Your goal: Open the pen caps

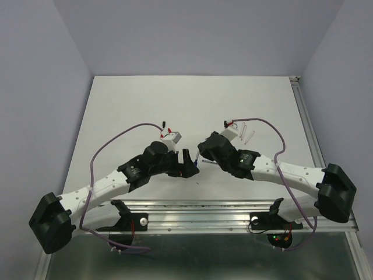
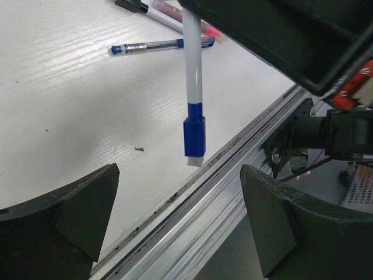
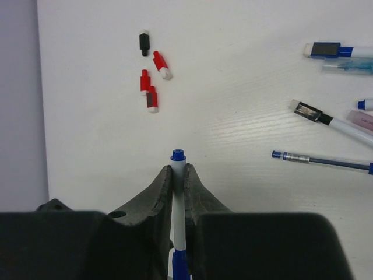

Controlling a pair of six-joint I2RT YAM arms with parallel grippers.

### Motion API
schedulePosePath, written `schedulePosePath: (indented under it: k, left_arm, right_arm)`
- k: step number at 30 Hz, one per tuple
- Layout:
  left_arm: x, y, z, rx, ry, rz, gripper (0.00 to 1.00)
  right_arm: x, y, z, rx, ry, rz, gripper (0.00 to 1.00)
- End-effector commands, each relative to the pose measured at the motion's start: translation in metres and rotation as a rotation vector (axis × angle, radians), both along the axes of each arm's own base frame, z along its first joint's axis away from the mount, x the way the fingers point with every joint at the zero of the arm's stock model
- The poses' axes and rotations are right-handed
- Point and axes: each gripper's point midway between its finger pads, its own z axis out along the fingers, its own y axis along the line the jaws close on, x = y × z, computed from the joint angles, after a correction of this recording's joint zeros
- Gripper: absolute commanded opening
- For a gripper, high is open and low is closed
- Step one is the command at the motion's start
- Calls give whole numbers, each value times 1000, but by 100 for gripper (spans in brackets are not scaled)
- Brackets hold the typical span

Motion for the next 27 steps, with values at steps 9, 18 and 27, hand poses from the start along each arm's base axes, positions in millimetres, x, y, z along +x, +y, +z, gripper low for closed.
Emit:
schedulePosePath:
  k: [9, 18, 27]
  left_arm:
    - [11, -31, 52, -100, -167, -93, 76]
    - [-1, -35, 46, -92, -147, -140, 29]
    - [-2, -28, 58, -122, -171, -105, 0]
  right_arm:
    - [-5, 24, 46, 186, -67, 82, 2]
    - [3, 11, 61, 175, -105, 13, 3]
    - [-3, 11, 61, 193, -95, 37, 27]
